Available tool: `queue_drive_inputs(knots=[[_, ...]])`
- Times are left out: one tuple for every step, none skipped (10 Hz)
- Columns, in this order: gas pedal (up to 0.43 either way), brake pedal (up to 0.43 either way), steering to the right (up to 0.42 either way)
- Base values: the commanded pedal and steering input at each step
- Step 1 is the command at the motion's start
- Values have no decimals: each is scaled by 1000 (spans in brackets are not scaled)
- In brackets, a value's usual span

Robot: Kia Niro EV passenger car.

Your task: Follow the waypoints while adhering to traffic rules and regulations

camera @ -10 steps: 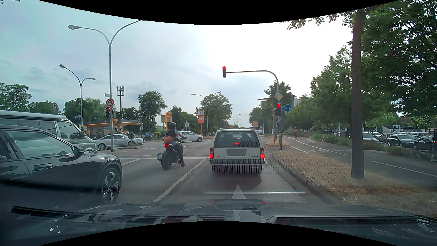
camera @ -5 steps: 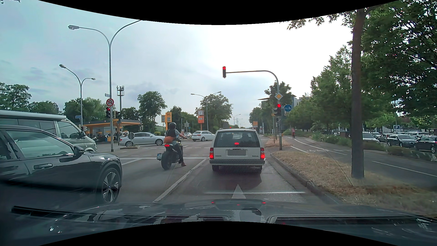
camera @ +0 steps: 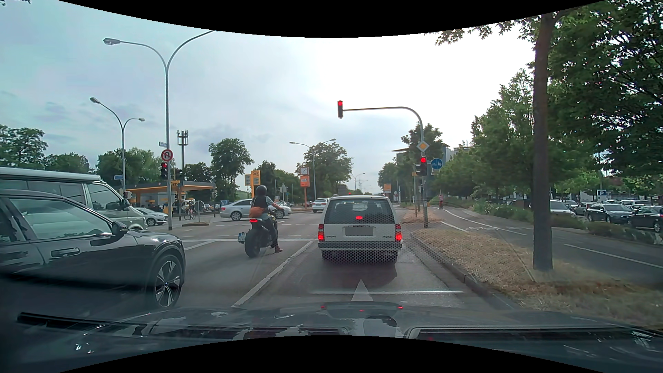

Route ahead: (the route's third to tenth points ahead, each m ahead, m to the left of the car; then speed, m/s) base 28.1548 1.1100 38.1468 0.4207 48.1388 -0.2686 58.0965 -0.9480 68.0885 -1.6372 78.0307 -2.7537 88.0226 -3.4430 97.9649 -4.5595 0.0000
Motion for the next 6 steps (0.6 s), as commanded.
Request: queue_drive_inputs(knots=[[0,0,11],[0,0,11],[0,0,11],[0,0,11],[0,0,11],[0,0,11]])
